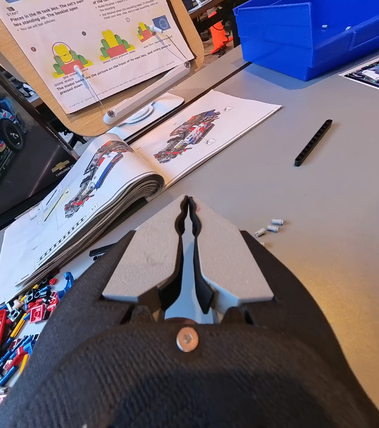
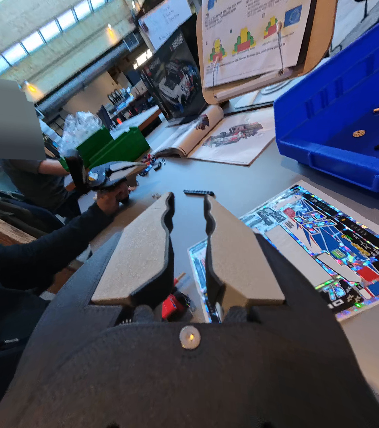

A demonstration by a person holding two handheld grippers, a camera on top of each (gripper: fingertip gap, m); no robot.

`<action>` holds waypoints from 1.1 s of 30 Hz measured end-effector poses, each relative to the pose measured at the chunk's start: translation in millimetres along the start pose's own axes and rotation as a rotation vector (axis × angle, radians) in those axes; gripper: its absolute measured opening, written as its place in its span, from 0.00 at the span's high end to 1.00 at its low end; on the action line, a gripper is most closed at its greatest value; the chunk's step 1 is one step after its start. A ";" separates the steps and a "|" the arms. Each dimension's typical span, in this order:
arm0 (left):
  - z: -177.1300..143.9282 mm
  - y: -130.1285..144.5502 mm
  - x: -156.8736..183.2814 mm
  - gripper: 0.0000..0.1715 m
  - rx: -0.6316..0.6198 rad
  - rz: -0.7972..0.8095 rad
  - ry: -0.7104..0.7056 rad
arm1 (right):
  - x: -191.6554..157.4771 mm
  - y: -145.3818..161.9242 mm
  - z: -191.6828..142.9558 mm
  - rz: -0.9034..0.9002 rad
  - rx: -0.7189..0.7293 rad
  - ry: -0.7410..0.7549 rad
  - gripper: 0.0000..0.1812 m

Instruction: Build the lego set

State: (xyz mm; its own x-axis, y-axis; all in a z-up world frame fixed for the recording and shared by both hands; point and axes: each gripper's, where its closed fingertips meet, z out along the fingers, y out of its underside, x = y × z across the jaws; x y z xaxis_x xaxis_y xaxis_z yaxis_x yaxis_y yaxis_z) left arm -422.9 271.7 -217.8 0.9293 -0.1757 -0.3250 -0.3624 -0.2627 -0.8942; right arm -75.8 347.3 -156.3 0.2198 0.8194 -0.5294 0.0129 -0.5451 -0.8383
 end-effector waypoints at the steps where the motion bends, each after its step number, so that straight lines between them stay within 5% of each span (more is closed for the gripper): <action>1: 0.1 0.1 0.3 1.00 -0.001 0.001 0.001 | 1.8 4.0 1.4 -0.018 -0.024 0.015 0.85; 4: 0.3 0.2 0.9 1.00 -0.002 0.003 0.005 | 5.1 10.0 5.6 -0.058 -0.049 0.050 0.85; 6: 0.3 0.2 1.1 1.00 -0.002 0.003 0.007 | 7.4 15.6 6.7 -0.094 -0.080 0.069 0.99; 14: 0.3 -0.1 0.3 1.00 0.002 -0.013 0.015 | 39.0 43.4 -1.7 -0.283 -0.300 0.300 1.00; 20: -0.1 -0.5 -0.1 1.00 0.005 -0.017 0.016 | 58.4 42.7 -9.4 -0.332 -0.327 0.429 1.00; 23: 0.6 0.2 0.6 1.00 -0.001 -0.009 0.015 | 64.8 45.5 -15.0 -0.306 -0.367 0.454 0.79; 28: 1.4 1.2 1.1 1.00 -0.010 0.003 0.009 | 55.8 56.5 -4.6 -0.291 -0.399 0.365 0.63; 33: 1.0 0.5 1.6 1.00 -0.006 0.005 0.011 | 84.8 87.4 -3.9 -0.470 -0.626 0.584 0.60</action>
State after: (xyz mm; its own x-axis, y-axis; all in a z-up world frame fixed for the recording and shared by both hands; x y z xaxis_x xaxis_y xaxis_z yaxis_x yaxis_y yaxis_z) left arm -421.5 272.3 -219.1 0.9266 -0.1874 -0.3261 -0.3676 -0.2673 -0.8907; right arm -52.3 368.4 -273.9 0.5060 0.8526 0.1306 0.7018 -0.3190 -0.6370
